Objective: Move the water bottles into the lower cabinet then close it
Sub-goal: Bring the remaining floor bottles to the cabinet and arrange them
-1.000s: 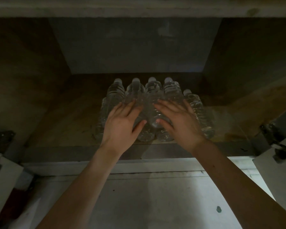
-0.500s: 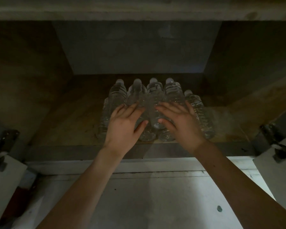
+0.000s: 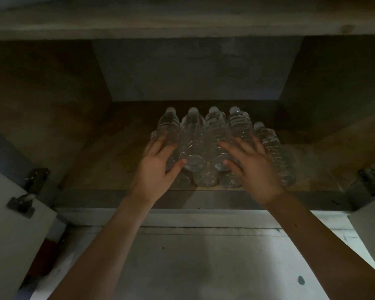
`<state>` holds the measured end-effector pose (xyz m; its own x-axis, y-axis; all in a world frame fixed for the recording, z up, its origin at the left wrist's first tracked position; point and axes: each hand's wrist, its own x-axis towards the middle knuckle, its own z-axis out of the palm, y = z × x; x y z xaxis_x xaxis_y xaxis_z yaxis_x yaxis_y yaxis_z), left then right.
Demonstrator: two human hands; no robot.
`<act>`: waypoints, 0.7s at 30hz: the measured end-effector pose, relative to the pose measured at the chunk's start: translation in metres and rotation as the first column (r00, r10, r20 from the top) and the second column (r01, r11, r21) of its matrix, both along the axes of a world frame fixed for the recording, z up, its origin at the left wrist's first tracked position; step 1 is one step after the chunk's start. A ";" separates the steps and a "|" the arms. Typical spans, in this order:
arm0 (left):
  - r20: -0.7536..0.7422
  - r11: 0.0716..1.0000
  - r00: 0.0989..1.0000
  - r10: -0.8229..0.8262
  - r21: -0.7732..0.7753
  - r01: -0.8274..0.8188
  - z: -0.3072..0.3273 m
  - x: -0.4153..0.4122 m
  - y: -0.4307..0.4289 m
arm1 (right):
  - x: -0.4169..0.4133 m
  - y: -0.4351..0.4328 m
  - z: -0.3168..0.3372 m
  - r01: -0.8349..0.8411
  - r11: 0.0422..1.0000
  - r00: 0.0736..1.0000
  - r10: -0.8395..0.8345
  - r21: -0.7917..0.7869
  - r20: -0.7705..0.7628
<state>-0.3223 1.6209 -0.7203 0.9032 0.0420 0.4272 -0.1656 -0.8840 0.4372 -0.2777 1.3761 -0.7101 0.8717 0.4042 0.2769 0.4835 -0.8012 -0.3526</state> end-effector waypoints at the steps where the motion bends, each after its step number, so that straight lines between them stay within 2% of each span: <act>1: -0.002 1.000 1.000 -0.004 -0.027 0.004 -0.001 0.000 0.003 | 0.000 0.000 0.000 -0.001 1.000 1.000 0.001 0.010 0.000; 6: -0.009 0.971 0.999 0.044 -0.233 -0.044 -0.004 -0.002 0.008 | 0.001 -0.001 -0.002 0.001 1.000 1.000 -0.001 0.029 -0.010; 10: 0.024 0.958 0.998 0.053 -0.283 -0.044 -0.002 -0.001 0.007 | -0.001 0.000 -0.002 0.002 0.999 1.000 -0.002 0.054 -0.014; 18: 0.027 0.968 0.999 0.042 -0.247 -0.035 0.000 -0.004 0.007 | -0.003 0.001 0.001 0.002 0.998 1.000 -0.001 0.068 -0.012; 21: 0.002 0.984 1.000 0.029 -0.173 -0.028 -0.001 -0.004 0.007 | -0.003 0.000 0.001 -0.001 0.997 1.000 0.003 0.075 -0.015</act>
<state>-0.3259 1.6282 -0.7213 0.8987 0.1415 0.4152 -0.1436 -0.7994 0.5834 -0.2804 1.3764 -0.7089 0.8752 0.3845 0.2935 0.4793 -0.7712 -0.4190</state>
